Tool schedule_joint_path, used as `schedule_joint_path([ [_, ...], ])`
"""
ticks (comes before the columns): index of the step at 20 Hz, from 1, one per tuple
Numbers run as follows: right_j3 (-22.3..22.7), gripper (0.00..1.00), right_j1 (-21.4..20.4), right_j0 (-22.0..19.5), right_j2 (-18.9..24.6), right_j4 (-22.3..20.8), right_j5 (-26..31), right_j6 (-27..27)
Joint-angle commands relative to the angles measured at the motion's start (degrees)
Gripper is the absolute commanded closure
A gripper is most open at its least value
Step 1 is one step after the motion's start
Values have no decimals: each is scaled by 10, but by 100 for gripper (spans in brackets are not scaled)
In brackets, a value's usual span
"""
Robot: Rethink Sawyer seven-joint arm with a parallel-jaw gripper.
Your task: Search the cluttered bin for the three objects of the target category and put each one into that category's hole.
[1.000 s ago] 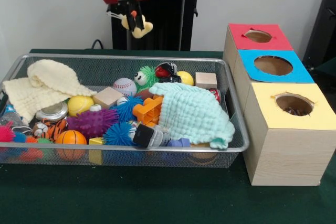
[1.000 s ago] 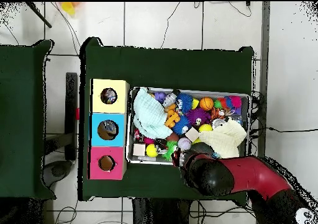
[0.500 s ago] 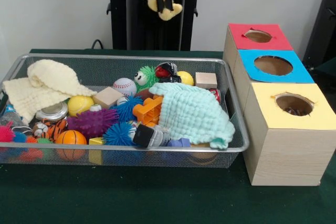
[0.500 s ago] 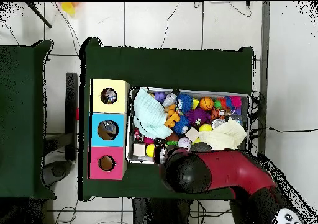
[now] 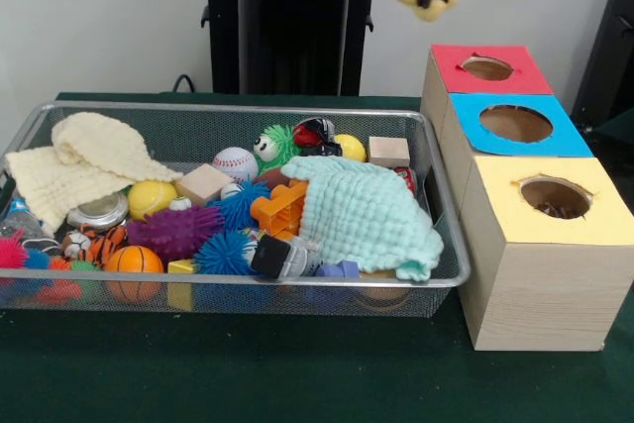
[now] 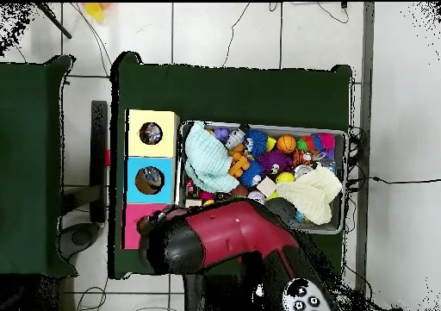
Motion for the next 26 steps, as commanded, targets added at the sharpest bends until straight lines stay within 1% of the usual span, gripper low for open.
schedule_joint_path([
  [1,-71,100,-7,63,-88,25,90,171],
  [5,-71,100,1,89,-117,30,71,178],
  [6,-73,100,6,95,-125,26,64,179],
  [8,-79,100,24,104,-139,12,46,177],
  [11,-82,100,58,116,-160,-1,1,178],
  [13,-84,100,79,130,-181,-19,-31,185],
  [15,-87,100,100,143,-200,-28,-54,187],
  [17,-91,100,113,155,-213,-26,-66,188],
  [20,-93,100,113,172,-231,-16,-66,182],
  [23,-92,100,104,189,-248,-5,-58,178],
  [26,-93,100,97,212,-267,3,-53,186],
])
